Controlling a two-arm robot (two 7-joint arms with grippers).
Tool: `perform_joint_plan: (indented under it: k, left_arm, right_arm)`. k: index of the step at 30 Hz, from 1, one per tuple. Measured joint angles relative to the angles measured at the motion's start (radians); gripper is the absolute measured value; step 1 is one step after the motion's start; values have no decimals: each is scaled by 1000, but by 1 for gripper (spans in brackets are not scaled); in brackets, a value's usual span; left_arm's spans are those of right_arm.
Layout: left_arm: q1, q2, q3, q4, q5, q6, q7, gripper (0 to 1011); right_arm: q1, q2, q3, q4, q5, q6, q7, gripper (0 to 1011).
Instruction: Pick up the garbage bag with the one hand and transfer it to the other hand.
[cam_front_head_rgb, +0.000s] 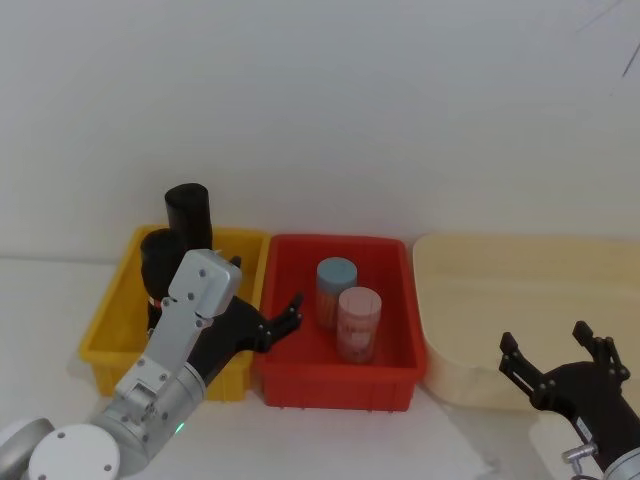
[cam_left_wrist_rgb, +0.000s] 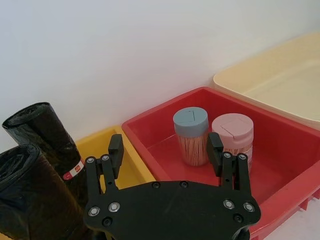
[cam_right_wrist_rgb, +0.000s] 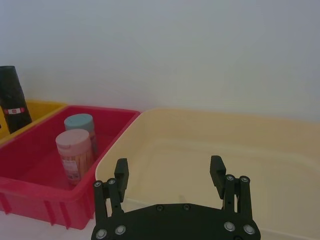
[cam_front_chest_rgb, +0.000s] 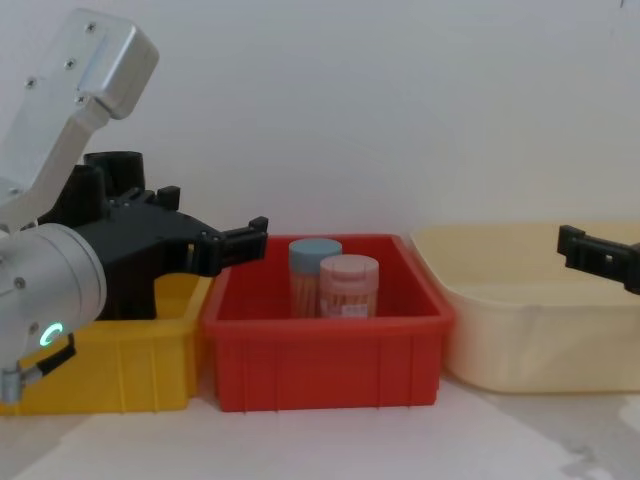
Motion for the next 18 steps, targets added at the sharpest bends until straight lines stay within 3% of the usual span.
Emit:
perform_joint_plan:
  k: [18]
  left_arm:
    - [0,0,0,0,0,0,0,1001]
  right_arm:
    - [-1,1,2,0,0,0,2,1004]
